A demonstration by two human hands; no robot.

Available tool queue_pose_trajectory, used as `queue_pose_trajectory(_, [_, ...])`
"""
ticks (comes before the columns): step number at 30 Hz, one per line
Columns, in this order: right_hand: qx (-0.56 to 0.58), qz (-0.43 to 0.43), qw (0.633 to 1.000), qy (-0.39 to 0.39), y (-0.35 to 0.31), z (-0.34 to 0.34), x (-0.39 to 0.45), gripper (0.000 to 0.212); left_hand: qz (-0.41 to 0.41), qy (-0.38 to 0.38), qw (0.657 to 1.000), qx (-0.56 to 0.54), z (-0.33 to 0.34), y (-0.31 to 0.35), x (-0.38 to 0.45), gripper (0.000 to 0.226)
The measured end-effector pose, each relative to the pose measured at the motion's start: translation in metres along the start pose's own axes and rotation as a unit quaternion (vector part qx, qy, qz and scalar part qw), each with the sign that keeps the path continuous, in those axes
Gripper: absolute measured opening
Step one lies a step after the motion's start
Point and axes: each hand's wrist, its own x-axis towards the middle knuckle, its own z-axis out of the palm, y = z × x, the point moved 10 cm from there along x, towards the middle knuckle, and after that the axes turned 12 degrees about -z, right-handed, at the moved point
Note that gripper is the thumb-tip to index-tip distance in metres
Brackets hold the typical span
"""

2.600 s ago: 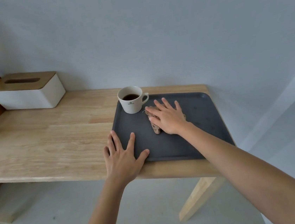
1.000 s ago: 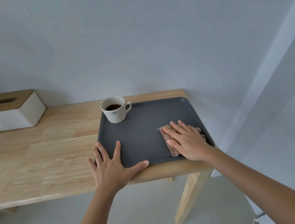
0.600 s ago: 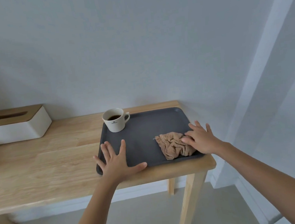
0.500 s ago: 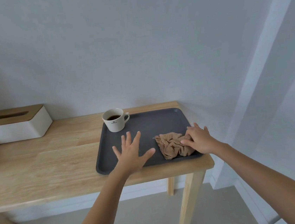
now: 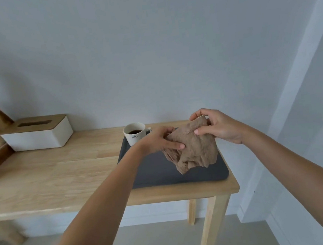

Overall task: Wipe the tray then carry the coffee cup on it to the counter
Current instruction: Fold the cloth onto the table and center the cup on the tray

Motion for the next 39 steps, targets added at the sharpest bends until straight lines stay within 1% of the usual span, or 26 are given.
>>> queue_pose_trajectory(3, [0.010, -0.003, 0.999, -0.031, -0.013, 0.021, 0.017, 0.036, 0.004, 0.050, 0.998, 0.040, -0.033, 0.002, -0.023, 0.047])
queue_pose_trajectory(6, [0.011, -0.012, 0.999, -0.027, -0.025, 0.042, 0.043, 0.028, -0.018, 0.097, 0.993, 0.058, -0.080, -0.011, -0.052, 0.034])
queue_pose_trajectory(8, [0.024, -0.008, 0.999, -0.022, -0.029, 0.061, 0.062, 0.025, -0.030, 0.126, 0.990, 0.059, -0.113, -0.026, -0.072, 0.031])
queue_pose_trajectory(11, [0.008, 0.000, 0.998, -0.055, -0.039, 0.106, 0.092, 0.024, -0.067, 0.162, 0.983, 0.047, -0.155, -0.054, -0.099, 0.028])
queue_pose_trajectory(13, [-0.007, -0.001, 0.997, -0.073, -0.046, 0.139, 0.112, 0.021, -0.090, 0.197, 0.974, 0.069, -0.182, -0.072, -0.114, 0.023])
queue_pose_trajectory(14, [-0.018, -0.009, 0.998, -0.064, -0.050, 0.152, 0.124, 0.020, -0.098, 0.224, 0.966, 0.089, -0.197, -0.080, -0.121, 0.019])
queue_pose_trajectory(16, [-0.059, -0.049, 0.997, -0.008, -0.063, 0.169, 0.146, 0.021, -0.101, 0.306, 0.938, 0.124, -0.230, -0.093, -0.136, 0.018])
queue_pose_trajectory(18, [-0.095, -0.111, 0.988, 0.038, -0.079, 0.187, 0.158, 0.021, -0.097, 0.385, 0.910, 0.120, -0.259, -0.111, -0.152, 0.021])
queue_pose_trajectory(20, [-0.108, -0.161, 0.981, 0.026, -0.086, 0.216, 0.159, 0.021, -0.103, 0.418, 0.898, 0.089, -0.271, -0.133, -0.166, 0.024])
queue_pose_trajectory(21, [-0.114, -0.174, 0.978, 0.003, -0.085, 0.231, 0.157, 0.021, -0.108, 0.409, 0.903, 0.075, -0.269, -0.147, -0.169, 0.022])
queue_pose_trajectory(22, [-0.122, -0.176, 0.976, -0.034, -0.079, 0.248, 0.154, 0.020, -0.120, 0.384, 0.913, 0.069, -0.263, -0.162, -0.170, 0.020])
queue_pose_trajectory(23, [-0.133, -0.168, 0.973, -0.089, -0.068, 0.266, 0.149, 0.019, -0.152, 0.335, 0.926, 0.081, -0.250, -0.181, -0.169, 0.020])
queue_pose_trajectory(24, [-0.146, -0.156, 0.964, -0.158, -0.055, 0.285, 0.141, 0.020, -0.204, 0.264, 0.936, 0.113, -0.233, -0.203, -0.169, 0.021])
queue_pose_trajectory(25, [-0.157, -0.144, 0.951, -0.225, -0.042, 0.303, 0.132, 0.024, -0.255, 0.187, 0.936, 0.156, -0.214, -0.225, -0.171, 0.021])
queue_pose_trajectory(26, [-0.164, -0.137, 0.939, -0.269, -0.030, 0.315, 0.125, 0.029, -0.288, 0.125, 0.931, 0.189, -0.199, -0.243, -0.174, 0.025])
queue_pose_trajectory(27, [-0.172, -0.136, 0.934, -0.283, -0.023, 0.322, 0.121, 0.033, -0.296, 0.095, 0.928, 0.204, -0.189, -0.254, -0.176, 0.032])
queue_pose_trajectory(28, [-0.186, -0.141, 0.932, -0.279, -0.018, 0.325, 0.120, 0.037, -0.287, 0.099, 0.930, 0.206, -0.184, -0.259, -0.176, 0.042])
queue_pose_trajectory(29, [-0.214, -0.150, 0.927, -0.270, -0.015, 0.326, 0.122, 0.043, -0.267, 0.123, 0.933, 0.206, -0.183, -0.258, -0.174, 0.053])
queue_pose_trajectory(30, [-0.260, -0.158, 0.912, -0.274, -0.011, 0.329, 0.123, 0.052, -0.245, 0.144, 0.935, 0.212, -0.180, -0.257, -0.170, 0.063])
queue_pose_trajectory(31, [-0.317, -0.159, 0.888, -0.293, -0.004, 0.335, 0.122, 0.063, -0.237, 0.147, 0.934, 0.224, -0.175, -0.260, -0.165, 0.070])
queue_pose_trajectory(33, [-0.413, -0.139, 0.836, -0.334, 0.014, 0.344, 0.117, 0.081, -0.259, 0.114, 0.923, 0.260, -0.161, -0.274, -0.158, 0.081])
queue_pose_trajectory(34, [-0.432, -0.126, 0.824, -0.344, 0.021, 0.347, 0.115, 0.086, -0.278, 0.095, 0.917, 0.271, -0.156, -0.281, -0.156, 0.086])
queue_pose_trajectory(35, [-0.434, -0.114, 0.823, -0.348, 0.027, 0.347, 0.113, 0.087, -0.296, 0.083, 0.910, 0.279, -0.156, -0.286, -0.156, 0.089])
queue_pose_trajectory(37, [-0.409, -0.098, 0.841, -0.340, 0.030, 0.343, 0.110, 0.087, -0.331, 0.072, 0.887, 0.314, -0.161, -0.284, -0.155, 0.089])
queue_pose_trajectory(38, [-0.385, -0.095, 0.859, -0.324, 0.028, 0.335, 0.111, 0.085, -0.346, 0.069, 0.873, 0.338, -0.165, -0.277, -0.154, 0.089])
queue_pose_trajectory(39, [-0.353, -0.100, 0.885, -0.288, 0.024, 0.324, 0.114, 0.082, -0.353, 0.072, 0.861, 0.359, -0.170, -0.268, -0.150, 0.089])
